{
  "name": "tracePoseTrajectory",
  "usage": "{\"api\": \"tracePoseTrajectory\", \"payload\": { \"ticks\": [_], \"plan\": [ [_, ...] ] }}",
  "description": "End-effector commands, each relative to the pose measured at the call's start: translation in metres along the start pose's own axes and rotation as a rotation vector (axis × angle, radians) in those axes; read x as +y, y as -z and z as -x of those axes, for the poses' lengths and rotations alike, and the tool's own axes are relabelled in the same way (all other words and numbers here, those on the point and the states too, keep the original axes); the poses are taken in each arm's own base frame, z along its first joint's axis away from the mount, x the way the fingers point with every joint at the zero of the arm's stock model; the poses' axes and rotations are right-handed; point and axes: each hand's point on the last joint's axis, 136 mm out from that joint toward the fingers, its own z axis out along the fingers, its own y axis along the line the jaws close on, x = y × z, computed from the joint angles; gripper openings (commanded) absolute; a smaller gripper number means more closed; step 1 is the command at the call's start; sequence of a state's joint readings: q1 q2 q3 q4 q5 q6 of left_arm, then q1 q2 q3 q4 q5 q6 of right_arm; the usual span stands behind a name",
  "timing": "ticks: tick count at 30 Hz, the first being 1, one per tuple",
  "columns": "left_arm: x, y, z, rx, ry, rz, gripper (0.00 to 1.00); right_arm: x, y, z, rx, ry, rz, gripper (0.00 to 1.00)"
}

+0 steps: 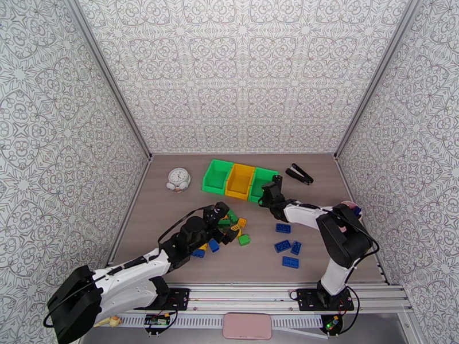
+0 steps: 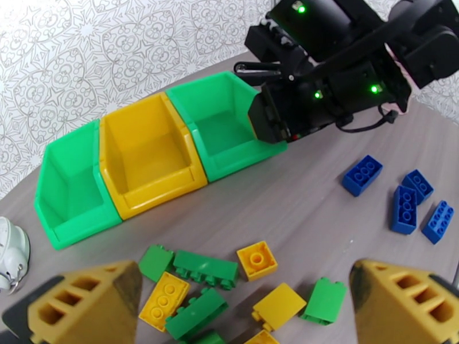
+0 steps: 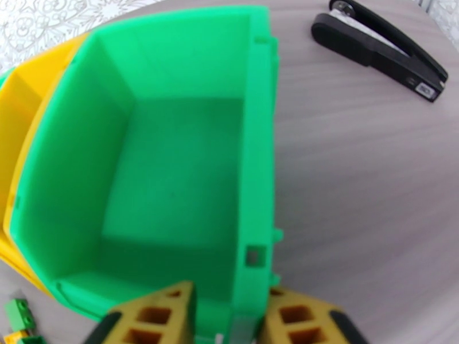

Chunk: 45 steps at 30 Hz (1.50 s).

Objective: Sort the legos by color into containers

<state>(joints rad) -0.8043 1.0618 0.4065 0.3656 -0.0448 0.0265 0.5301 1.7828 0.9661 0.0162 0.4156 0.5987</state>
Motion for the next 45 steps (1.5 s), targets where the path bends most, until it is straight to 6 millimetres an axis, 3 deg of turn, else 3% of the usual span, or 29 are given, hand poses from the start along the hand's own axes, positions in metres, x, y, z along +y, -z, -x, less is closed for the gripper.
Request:
{"api": "tracePoseTrajectory", "payload": {
  "ticks": [1, 5, 13, 26, 28, 32, 35, 41, 45],
  "plan": [
    [-0.006, 0.004, -0.008, 0.019, -0.006, -0.027, 1.00, 0.001, -0.002, 0.016, -0.041, 0.002, -0.027, 0.24],
    [-0.006, 0.004, -0.008, 0.019, -0.016, -0.027, 1.00, 0.001, -0.005, 0.024, -0.051, 0.036, -0.033, 0.17],
    [-0.010, 0.004, -0.006, 0.014, -0.019, -0.047, 1.00, 0.007, -0.019, 0.042, -0.060, 0.101, 0.002, 0.13],
    [-0.029, 0.007, -0.003, -0.038, -0.036, -0.157, 1.00, -0.007, -0.044, 0.070, -0.047, 0.128, 0.047, 0.13],
    [-0.031, 0.008, -0.002, -0.047, -0.037, -0.171, 1.00, -0.012, -0.044, 0.074, -0.054, 0.136, 0.032, 0.19],
    [-0.031, 0.009, 0.000, -0.052, -0.037, -0.171, 1.00, -0.019, -0.031, 0.078, -0.083, 0.139, 0.023, 0.53],
    [-0.036, 0.015, 0.000, -0.050, -0.054, -0.204, 1.00, -0.030, -0.010, 0.072, -0.082, 0.118, 0.020, 0.72],
    [-0.052, 0.030, -0.004, -0.040, -0.146, -0.306, 1.00, -0.073, 0.042, 0.021, 0.013, 0.096, -0.088, 0.88],
    [-0.061, 0.034, -0.002, -0.047, -0.159, -0.369, 1.00, -0.092, 0.077, -0.021, 0.089, 0.080, -0.132, 0.92]
  ]
}}
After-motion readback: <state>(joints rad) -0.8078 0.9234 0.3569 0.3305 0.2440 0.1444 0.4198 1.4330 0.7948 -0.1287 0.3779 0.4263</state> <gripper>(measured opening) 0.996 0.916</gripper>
